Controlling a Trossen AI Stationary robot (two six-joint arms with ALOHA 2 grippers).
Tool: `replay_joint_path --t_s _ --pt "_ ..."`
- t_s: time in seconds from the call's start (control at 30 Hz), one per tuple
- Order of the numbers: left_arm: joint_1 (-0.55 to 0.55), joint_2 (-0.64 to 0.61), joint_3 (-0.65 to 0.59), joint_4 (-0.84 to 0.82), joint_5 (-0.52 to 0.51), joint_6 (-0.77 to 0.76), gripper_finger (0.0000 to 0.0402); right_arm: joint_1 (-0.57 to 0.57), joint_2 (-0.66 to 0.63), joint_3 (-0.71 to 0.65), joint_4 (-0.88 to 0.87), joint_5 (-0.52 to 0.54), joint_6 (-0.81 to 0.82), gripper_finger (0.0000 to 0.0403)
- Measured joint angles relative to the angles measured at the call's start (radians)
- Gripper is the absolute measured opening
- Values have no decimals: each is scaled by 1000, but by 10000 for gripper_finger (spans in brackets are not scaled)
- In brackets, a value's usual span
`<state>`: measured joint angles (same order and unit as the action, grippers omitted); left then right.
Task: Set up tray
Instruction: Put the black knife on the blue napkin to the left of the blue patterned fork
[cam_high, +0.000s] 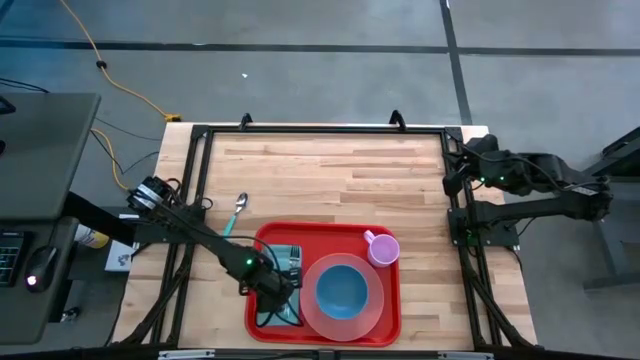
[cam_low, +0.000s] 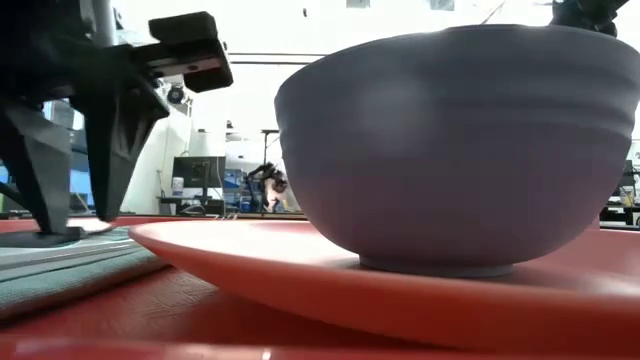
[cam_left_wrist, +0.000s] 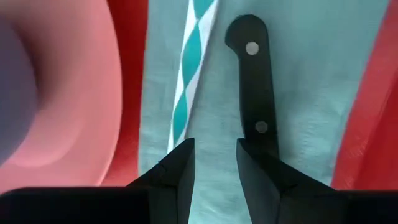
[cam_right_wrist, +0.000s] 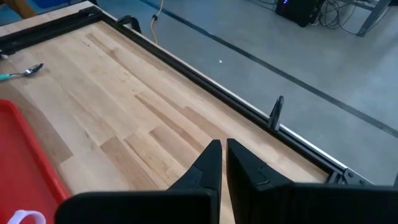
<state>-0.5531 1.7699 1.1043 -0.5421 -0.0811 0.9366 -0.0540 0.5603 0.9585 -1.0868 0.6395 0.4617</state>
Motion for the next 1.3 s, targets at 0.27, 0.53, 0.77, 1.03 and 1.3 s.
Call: replay_joint_path --t_s 0.27,0.53,0.77,1.03,1.3 --pt "-10 -1 49 -49 -9 -1 150 0 13 0 1 -1 -22 0" --pt "-10 -1 81 -147 40 -57 150 0 13 0 1 0 -25 0" --pt "-10 -1 80 -180 81 -91 150 0 13 0 1 0 -25 0" --pt "-11 29 79 -166 101 -110 150 0 13 0 1 0 -37 0" --pt "-10 67 77 -159 96 -129 150 0 13 0 1 0 -37 0"
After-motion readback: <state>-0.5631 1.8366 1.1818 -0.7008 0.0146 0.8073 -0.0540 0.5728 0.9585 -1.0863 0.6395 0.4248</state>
